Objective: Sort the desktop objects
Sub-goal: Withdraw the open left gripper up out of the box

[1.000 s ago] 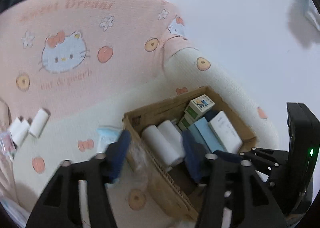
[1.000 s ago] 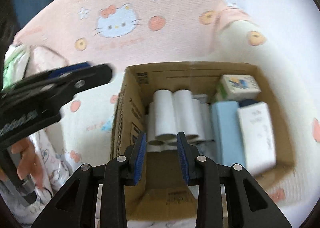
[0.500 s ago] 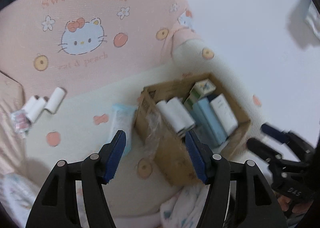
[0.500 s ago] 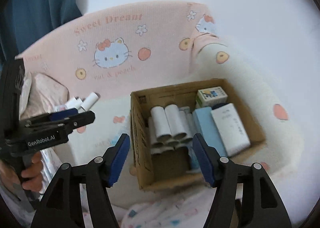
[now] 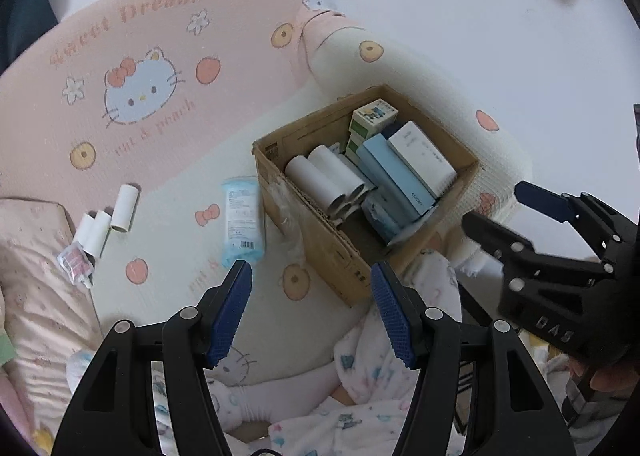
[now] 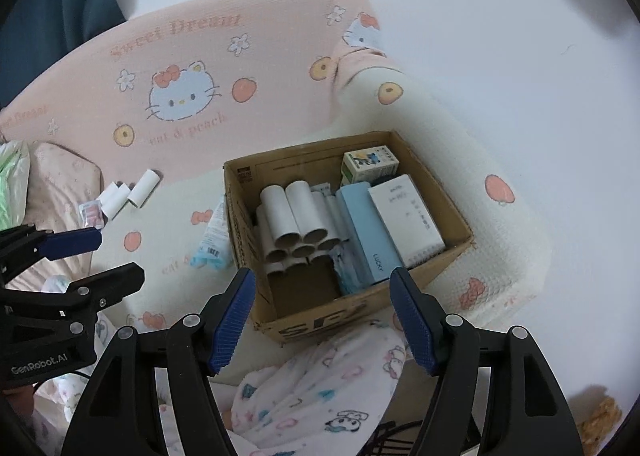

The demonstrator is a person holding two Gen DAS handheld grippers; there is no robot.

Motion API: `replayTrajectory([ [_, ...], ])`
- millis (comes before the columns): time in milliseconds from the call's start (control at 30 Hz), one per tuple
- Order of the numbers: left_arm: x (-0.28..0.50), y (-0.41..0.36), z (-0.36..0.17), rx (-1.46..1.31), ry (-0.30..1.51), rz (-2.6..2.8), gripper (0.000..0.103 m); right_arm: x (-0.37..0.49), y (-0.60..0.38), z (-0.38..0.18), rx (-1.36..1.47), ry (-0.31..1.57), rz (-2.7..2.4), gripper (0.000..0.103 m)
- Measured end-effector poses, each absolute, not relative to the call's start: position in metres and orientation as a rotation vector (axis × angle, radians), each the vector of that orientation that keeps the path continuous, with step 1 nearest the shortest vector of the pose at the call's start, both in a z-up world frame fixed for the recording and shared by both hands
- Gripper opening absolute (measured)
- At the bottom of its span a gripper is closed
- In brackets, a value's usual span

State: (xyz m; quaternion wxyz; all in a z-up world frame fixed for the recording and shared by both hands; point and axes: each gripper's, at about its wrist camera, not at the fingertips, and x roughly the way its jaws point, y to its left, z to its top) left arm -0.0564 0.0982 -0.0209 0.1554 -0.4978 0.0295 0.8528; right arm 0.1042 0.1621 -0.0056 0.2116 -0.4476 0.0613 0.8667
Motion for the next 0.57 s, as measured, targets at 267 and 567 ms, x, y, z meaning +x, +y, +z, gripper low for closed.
replayTrajectory([
  [267, -0.050, 0.096, 0.000, -1.390, 0.181, 2.523, 0.066, 0.115, 0.139, 0.018, -1.199, 0.060, 2.458, 0.069],
  [567, -0.048, 0.089, -0.002, -1.396, 0.206, 2.544, 0.066, 0.111, 0.122, 0.023, -1.215, 0.014, 2.453, 0.069],
])
